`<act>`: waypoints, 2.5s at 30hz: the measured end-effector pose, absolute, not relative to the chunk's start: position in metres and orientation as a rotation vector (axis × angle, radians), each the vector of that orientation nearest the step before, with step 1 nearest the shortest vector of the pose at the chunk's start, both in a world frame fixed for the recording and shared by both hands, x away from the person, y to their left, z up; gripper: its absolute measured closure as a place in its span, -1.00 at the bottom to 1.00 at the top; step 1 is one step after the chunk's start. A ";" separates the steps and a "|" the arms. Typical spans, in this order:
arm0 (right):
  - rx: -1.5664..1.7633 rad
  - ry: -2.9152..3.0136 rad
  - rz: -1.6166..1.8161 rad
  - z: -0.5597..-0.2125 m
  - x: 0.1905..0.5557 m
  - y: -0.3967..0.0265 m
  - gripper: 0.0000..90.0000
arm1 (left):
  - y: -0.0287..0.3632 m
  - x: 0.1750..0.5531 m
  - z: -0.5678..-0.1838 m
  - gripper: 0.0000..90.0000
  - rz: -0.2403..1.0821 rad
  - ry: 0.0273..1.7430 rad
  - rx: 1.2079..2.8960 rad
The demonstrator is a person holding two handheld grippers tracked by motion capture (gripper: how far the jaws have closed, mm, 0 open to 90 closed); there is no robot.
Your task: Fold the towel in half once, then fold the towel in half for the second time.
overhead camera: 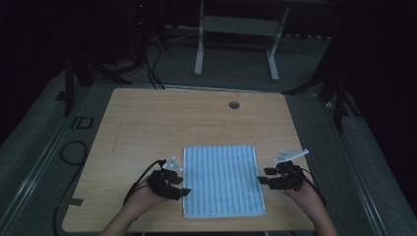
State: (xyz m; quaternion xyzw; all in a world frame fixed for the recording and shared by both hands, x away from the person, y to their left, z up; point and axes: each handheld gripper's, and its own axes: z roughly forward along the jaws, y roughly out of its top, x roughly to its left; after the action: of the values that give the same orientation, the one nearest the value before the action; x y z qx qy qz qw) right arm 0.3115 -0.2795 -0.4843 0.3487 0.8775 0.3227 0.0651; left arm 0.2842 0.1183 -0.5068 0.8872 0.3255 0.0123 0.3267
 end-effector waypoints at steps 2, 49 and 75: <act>1.056 2.655 0.955 -0.487 0.320 -0.278 0.14 | 0.121 0.292 -0.505 0.02 0.058 0.874 2.324; 1.278 2.752 0.585 -0.497 0.479 -0.236 0.90 | 0.100 0.441 -0.509 0.93 0.105 1.019 2.380; 0.927 2.623 0.964 -0.419 0.349 -0.262 0.89 | 0.119 0.340 -0.448 0.92 0.156 0.751 2.329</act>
State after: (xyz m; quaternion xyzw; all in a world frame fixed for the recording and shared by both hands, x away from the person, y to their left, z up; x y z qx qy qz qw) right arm 0.3490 -0.2622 -0.4191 0.3133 0.8865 0.3258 0.0986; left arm 0.3399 0.1192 -0.4477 0.8940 0.2883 0.0599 0.3378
